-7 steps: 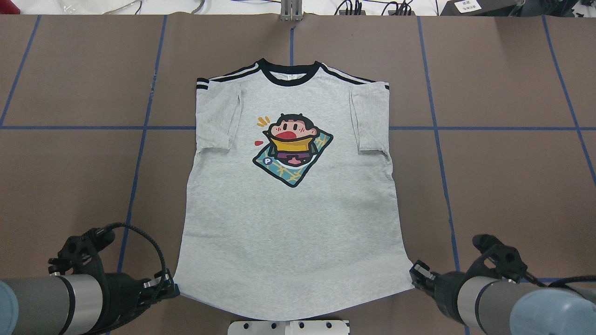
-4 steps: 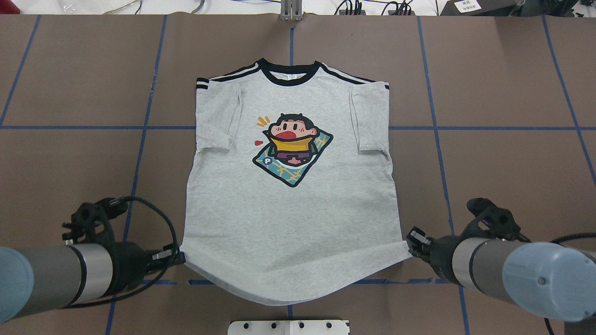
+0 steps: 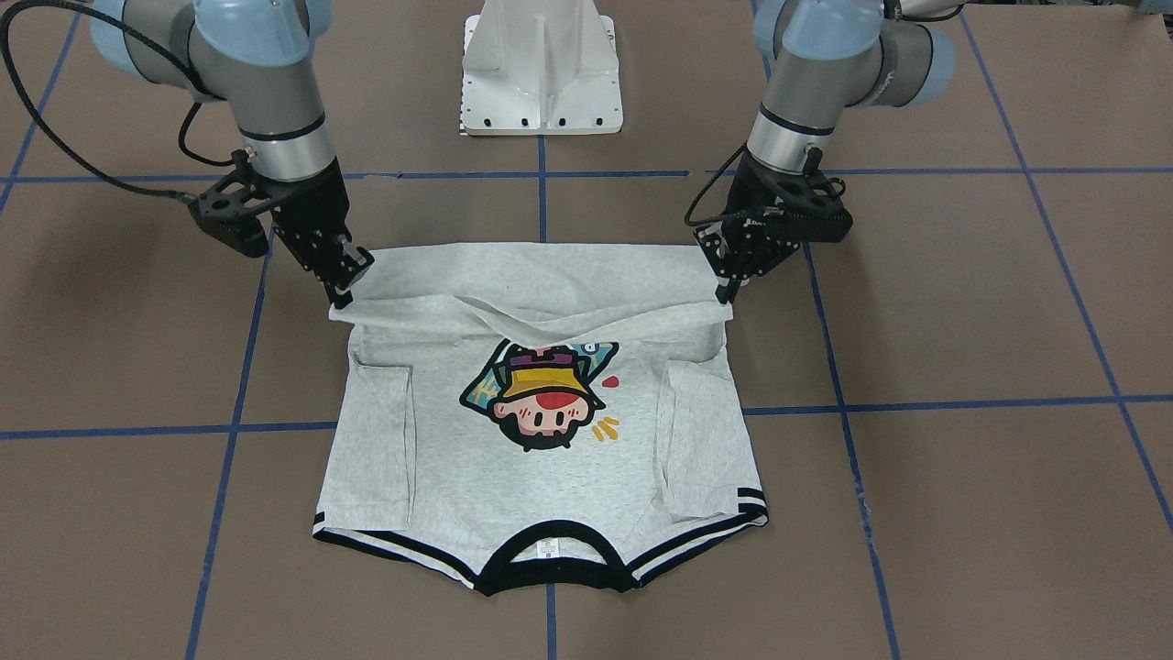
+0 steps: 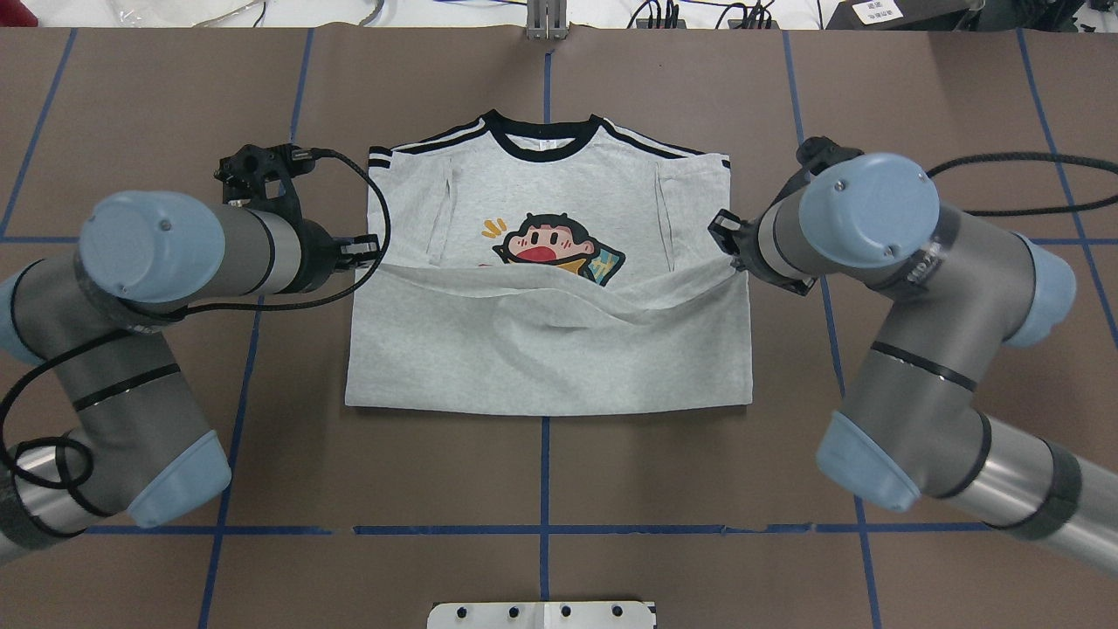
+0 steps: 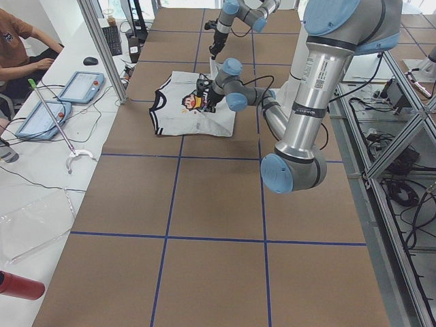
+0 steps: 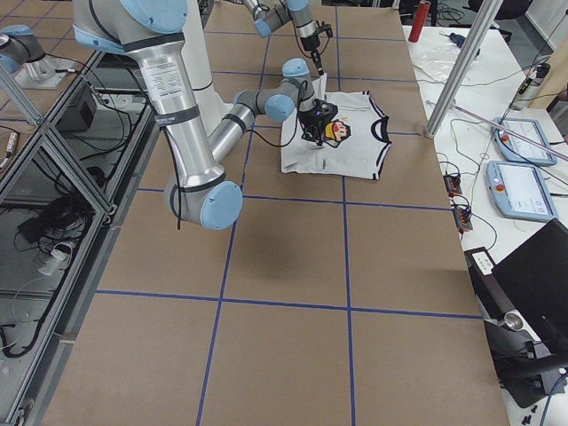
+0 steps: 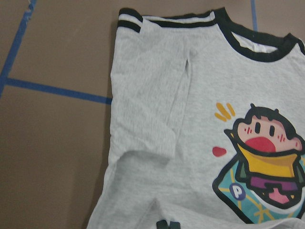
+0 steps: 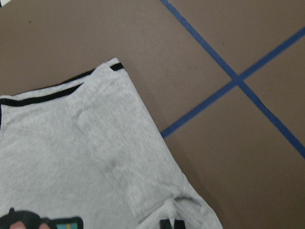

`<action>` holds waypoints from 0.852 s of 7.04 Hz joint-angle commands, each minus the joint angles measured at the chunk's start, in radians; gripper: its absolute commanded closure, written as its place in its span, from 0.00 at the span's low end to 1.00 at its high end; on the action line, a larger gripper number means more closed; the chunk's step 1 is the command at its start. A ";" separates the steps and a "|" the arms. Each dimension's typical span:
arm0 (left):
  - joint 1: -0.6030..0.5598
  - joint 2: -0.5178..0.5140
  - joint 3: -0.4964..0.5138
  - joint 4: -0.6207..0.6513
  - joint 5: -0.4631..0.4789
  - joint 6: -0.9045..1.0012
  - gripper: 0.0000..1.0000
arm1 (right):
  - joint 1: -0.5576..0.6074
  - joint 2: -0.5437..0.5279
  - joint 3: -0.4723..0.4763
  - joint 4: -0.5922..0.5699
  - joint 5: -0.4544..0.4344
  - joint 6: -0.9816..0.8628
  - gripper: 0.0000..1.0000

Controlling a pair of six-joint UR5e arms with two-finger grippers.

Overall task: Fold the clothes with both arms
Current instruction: 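Lift the hem with both grippers and fold it toward the collar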

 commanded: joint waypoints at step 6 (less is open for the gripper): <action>-0.135 -0.167 0.405 -0.256 0.024 0.080 1.00 | 0.152 0.288 -0.572 0.178 0.008 -0.153 1.00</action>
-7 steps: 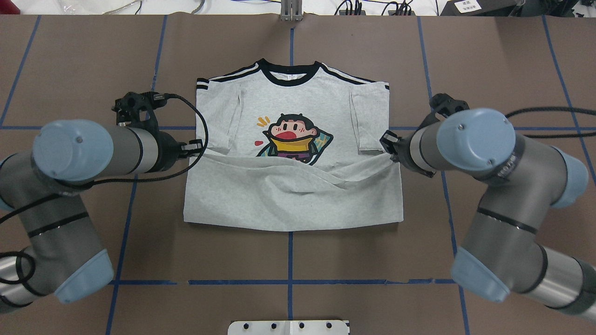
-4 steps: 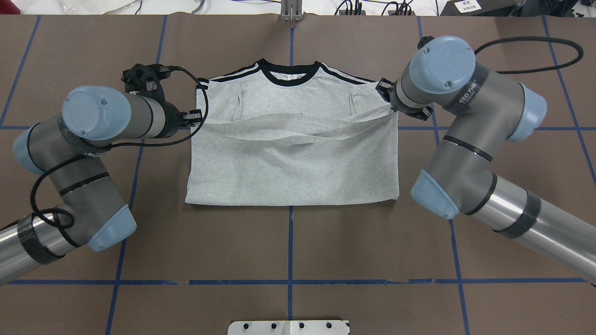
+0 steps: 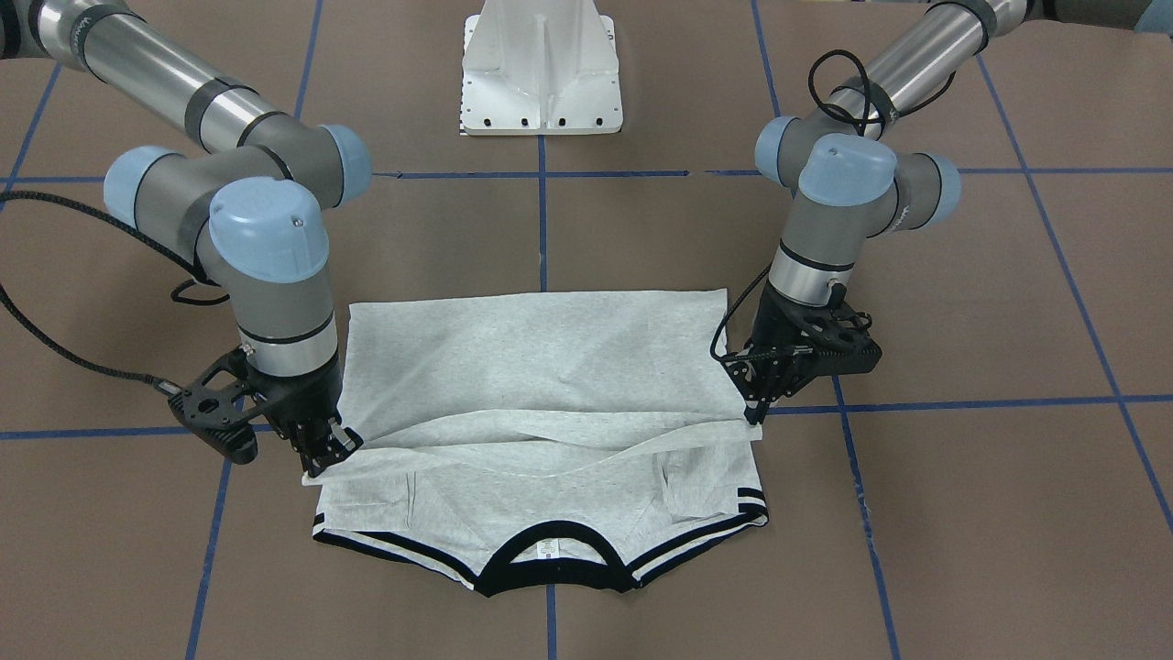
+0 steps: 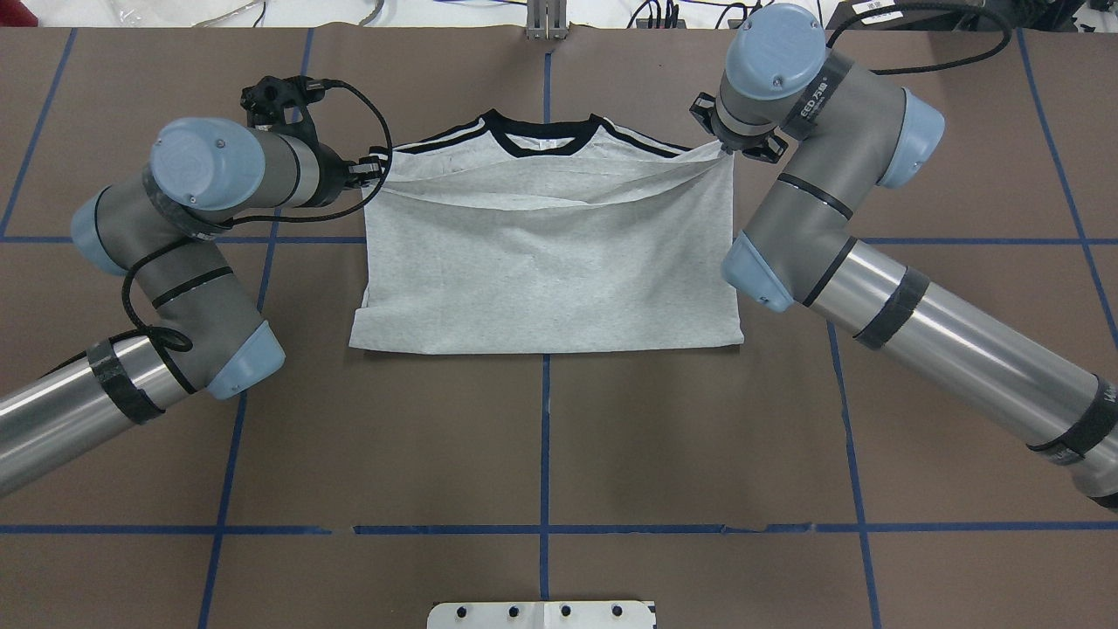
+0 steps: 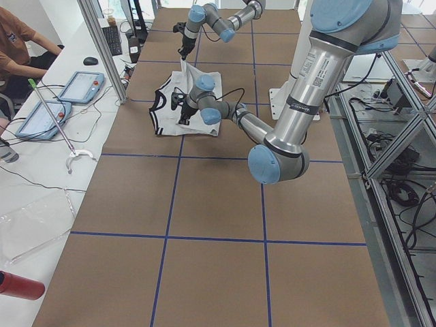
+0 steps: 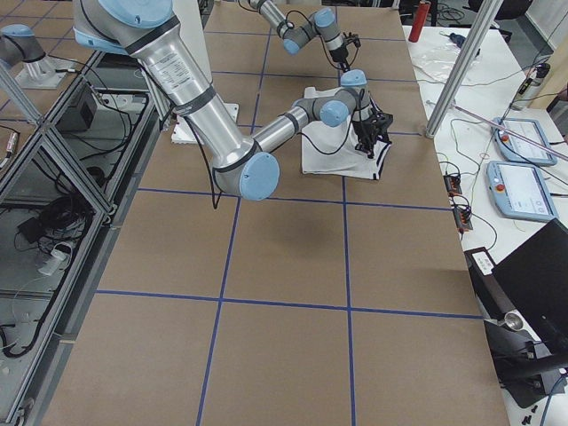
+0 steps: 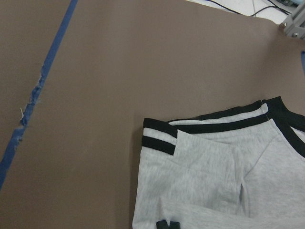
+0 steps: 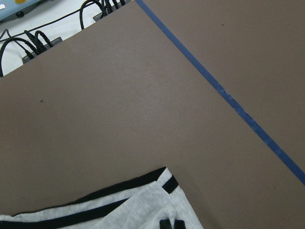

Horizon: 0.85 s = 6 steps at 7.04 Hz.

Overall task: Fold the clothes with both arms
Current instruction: 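Lift the hem with both grippers and fold it toward the collar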

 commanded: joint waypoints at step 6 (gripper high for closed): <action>-0.023 -0.071 0.158 -0.080 0.039 0.041 1.00 | 0.011 0.025 -0.084 0.024 0.009 -0.033 0.99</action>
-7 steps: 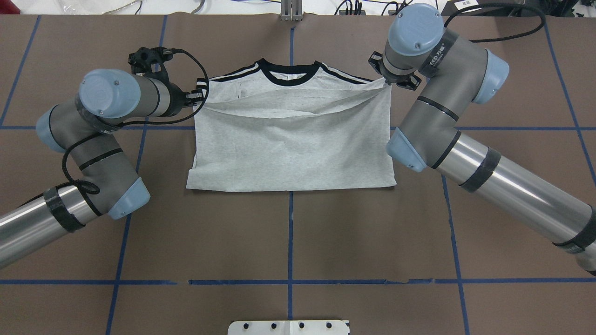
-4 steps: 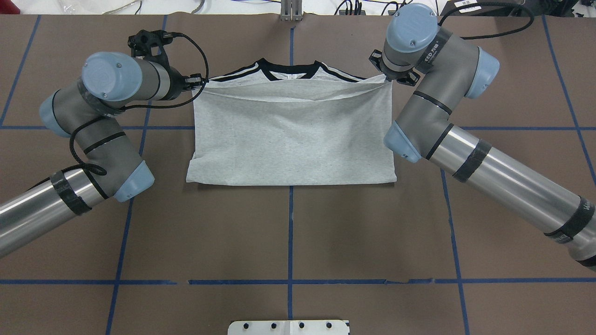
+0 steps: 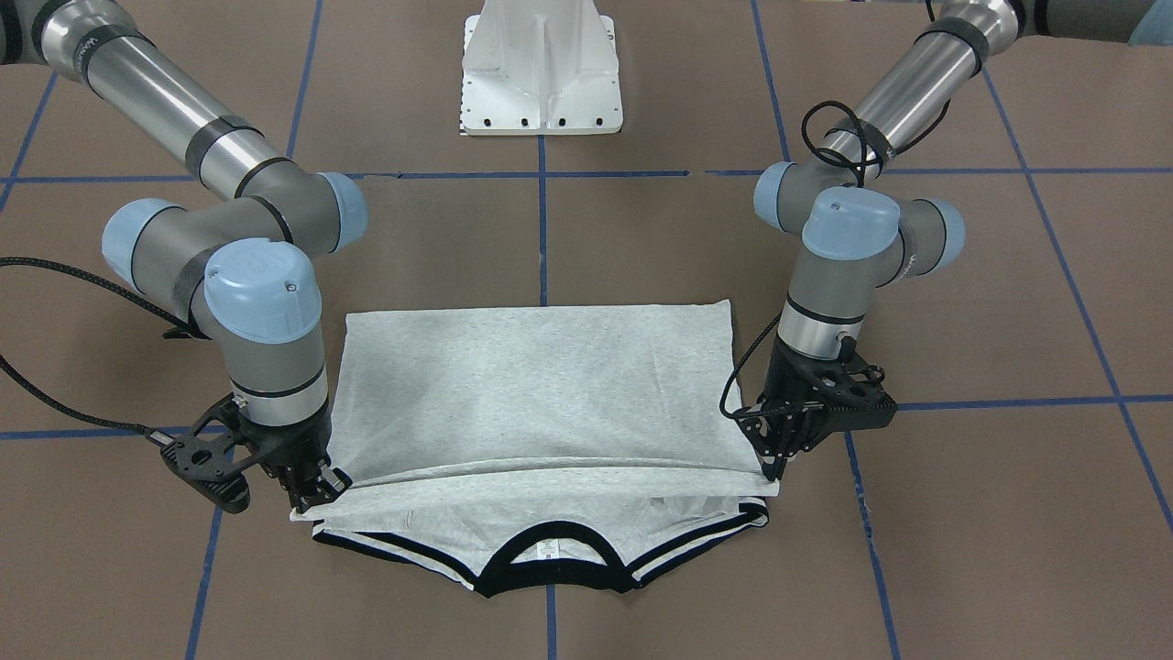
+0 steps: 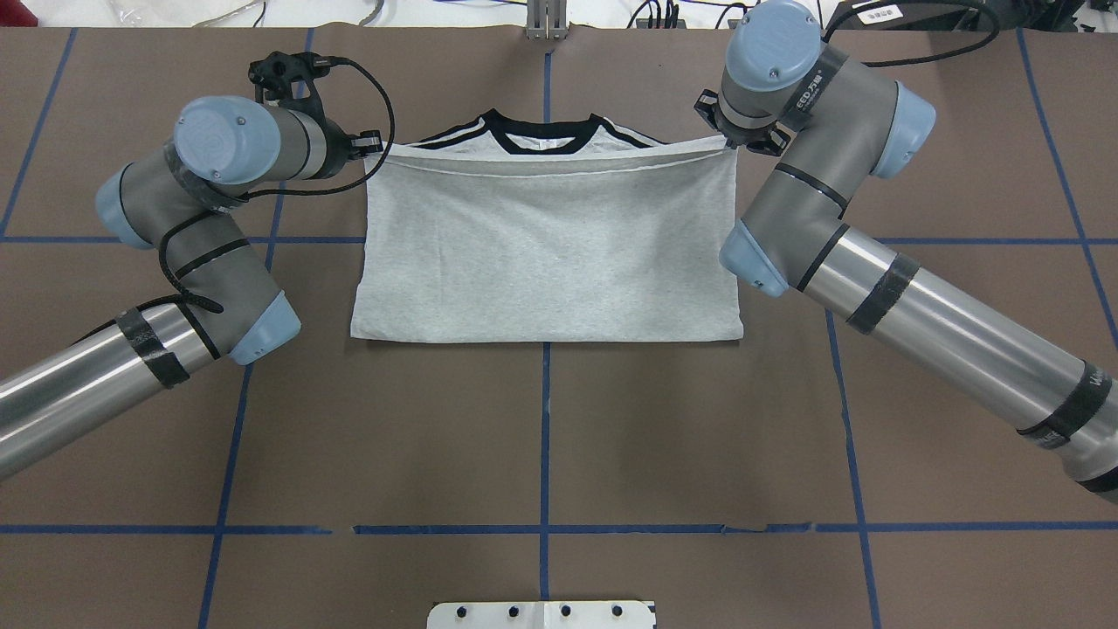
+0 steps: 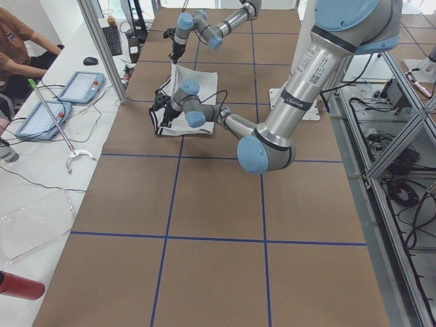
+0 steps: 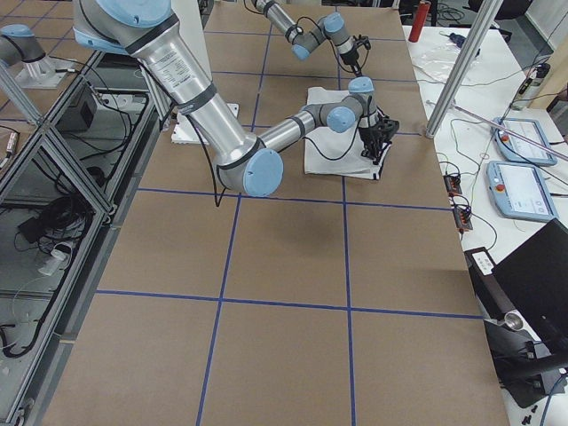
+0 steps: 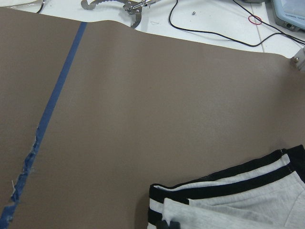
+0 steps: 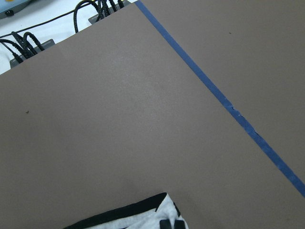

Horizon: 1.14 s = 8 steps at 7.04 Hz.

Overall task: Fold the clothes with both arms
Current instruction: 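Lift the hem with both grippers and fold it toward the collar, then release the hem at the collar with both grippers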

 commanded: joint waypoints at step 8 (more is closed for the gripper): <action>-0.074 -0.017 0.058 -0.091 -0.134 0.011 0.45 | -0.075 -0.281 0.410 -0.010 0.071 0.078 0.34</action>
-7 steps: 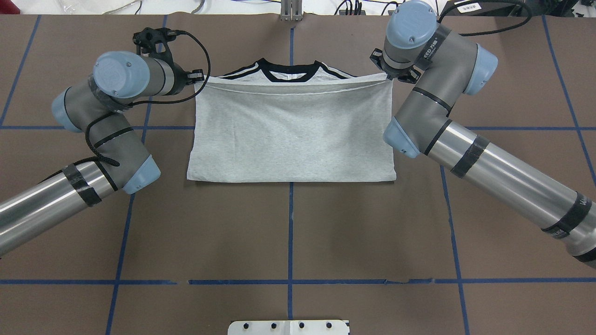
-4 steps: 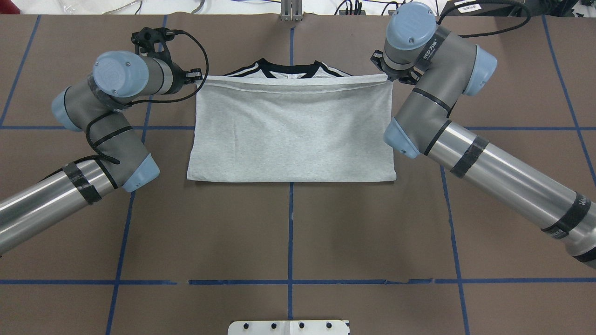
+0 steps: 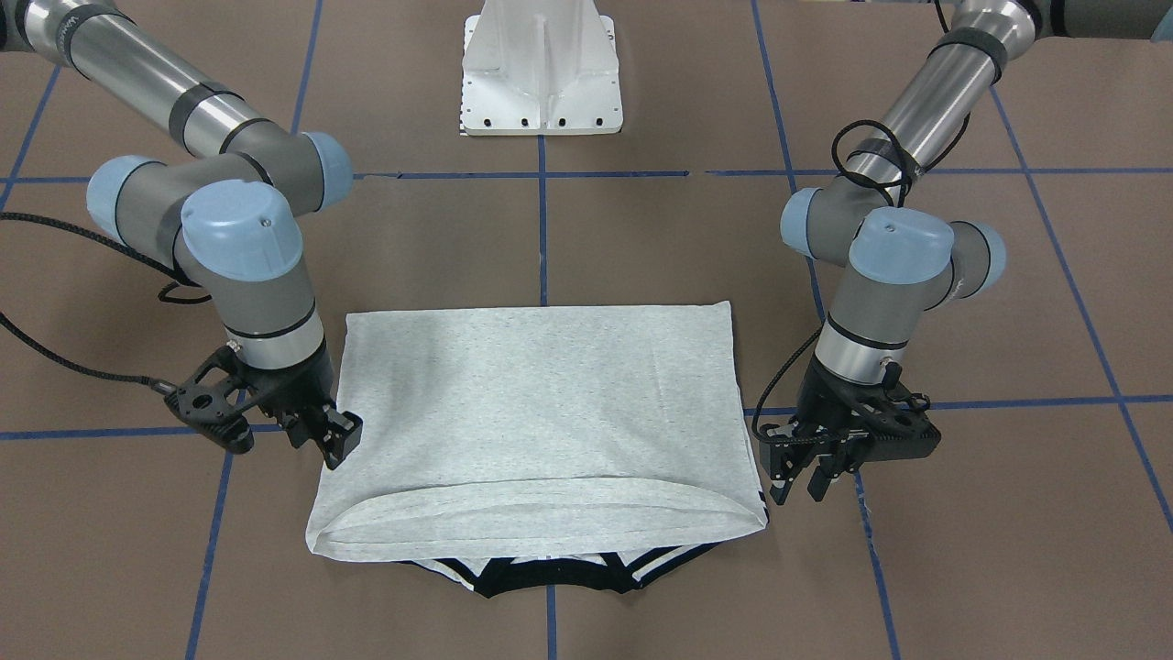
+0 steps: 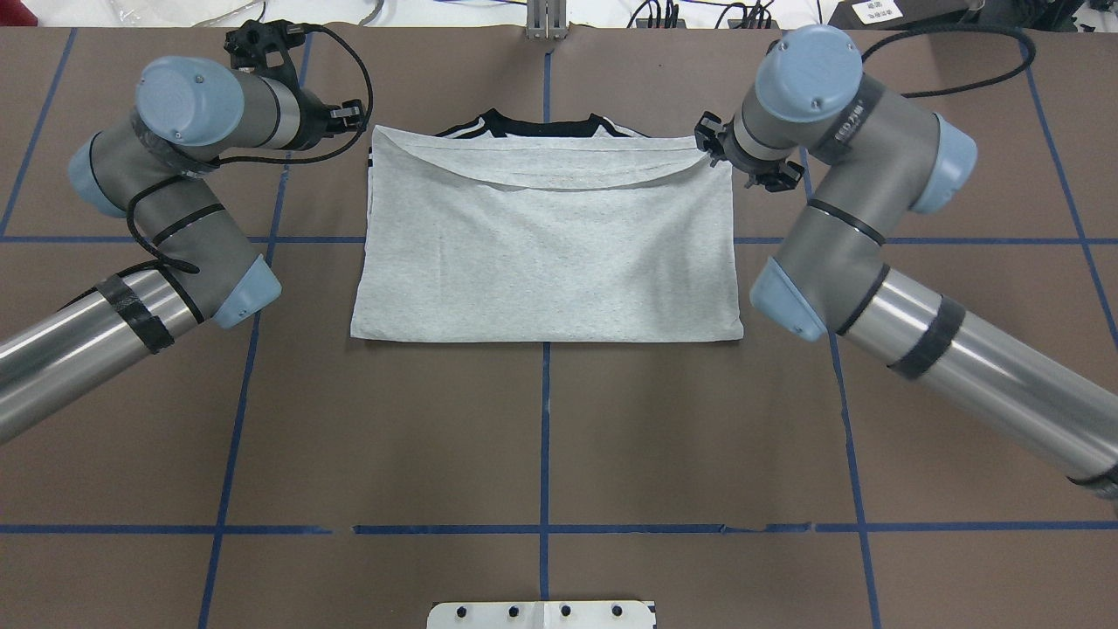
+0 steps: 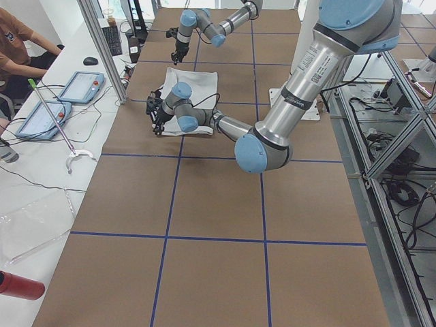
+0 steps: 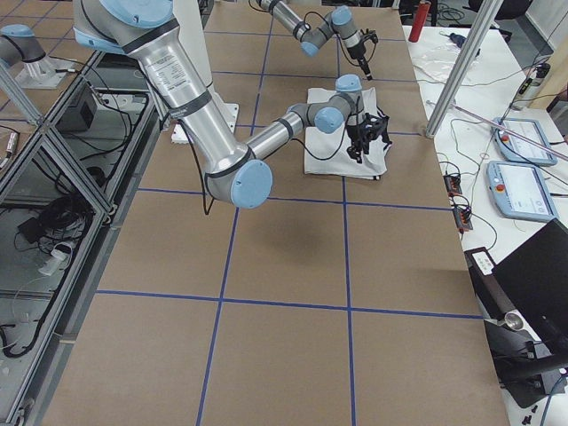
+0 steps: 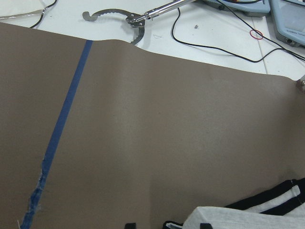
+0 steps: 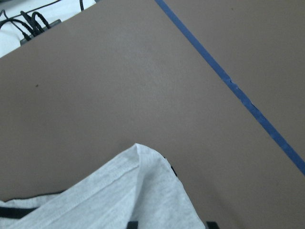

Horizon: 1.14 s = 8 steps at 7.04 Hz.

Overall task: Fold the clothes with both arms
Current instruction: 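Release the hem at the collar with both grippers, then move the right gripper down to the folded edge nearest the robot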

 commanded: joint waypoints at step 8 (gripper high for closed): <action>-0.004 0.011 -0.025 -0.004 -0.028 -0.008 0.44 | -0.255 -0.241 0.214 0.013 -0.079 0.431 0.28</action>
